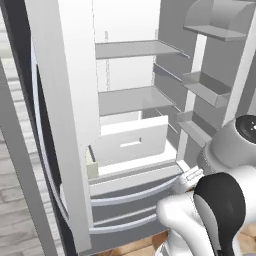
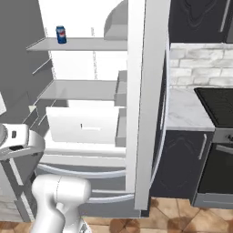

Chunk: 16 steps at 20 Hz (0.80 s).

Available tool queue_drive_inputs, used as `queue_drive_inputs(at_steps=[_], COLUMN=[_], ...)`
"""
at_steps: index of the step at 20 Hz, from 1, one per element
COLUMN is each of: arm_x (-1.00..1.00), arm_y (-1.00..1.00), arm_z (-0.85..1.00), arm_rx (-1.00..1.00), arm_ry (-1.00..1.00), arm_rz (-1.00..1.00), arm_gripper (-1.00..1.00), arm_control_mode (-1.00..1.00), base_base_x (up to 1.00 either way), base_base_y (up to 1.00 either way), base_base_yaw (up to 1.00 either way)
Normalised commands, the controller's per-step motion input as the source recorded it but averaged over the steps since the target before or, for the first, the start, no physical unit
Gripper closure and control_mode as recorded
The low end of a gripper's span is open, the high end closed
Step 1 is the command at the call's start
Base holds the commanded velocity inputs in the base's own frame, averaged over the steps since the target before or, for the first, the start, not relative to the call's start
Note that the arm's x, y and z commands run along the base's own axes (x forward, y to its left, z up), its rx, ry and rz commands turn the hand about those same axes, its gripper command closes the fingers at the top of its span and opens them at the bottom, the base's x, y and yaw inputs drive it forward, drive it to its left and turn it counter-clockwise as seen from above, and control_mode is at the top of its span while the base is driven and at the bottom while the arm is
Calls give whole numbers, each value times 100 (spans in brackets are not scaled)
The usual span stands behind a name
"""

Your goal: Open the fridge, grab two sodas, and place both sodas inside the bowl with ice on the dining counter.

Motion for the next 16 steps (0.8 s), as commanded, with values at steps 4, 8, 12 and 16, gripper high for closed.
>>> queue_drive_inputs(at_steps=[4, 8, 12, 16], arm_x=[0, 0, 0, 0], arm_y=[0, 0, 0, 0], arm_z=[0, 0, 0, 0], arm_rx=[0, 0, 0, 0], arm_ry=[0, 0, 0, 0], arm_rz=[0, 0, 0, 0], arm_gripper=[-100, -100, -100, -100], arm_control_mode=[100, 100, 100, 100], base_base_x=[58, 54, 52, 53], base_base_y=[-31, -35, -32, -29], base_base_yaw=[22, 18, 13, 6])
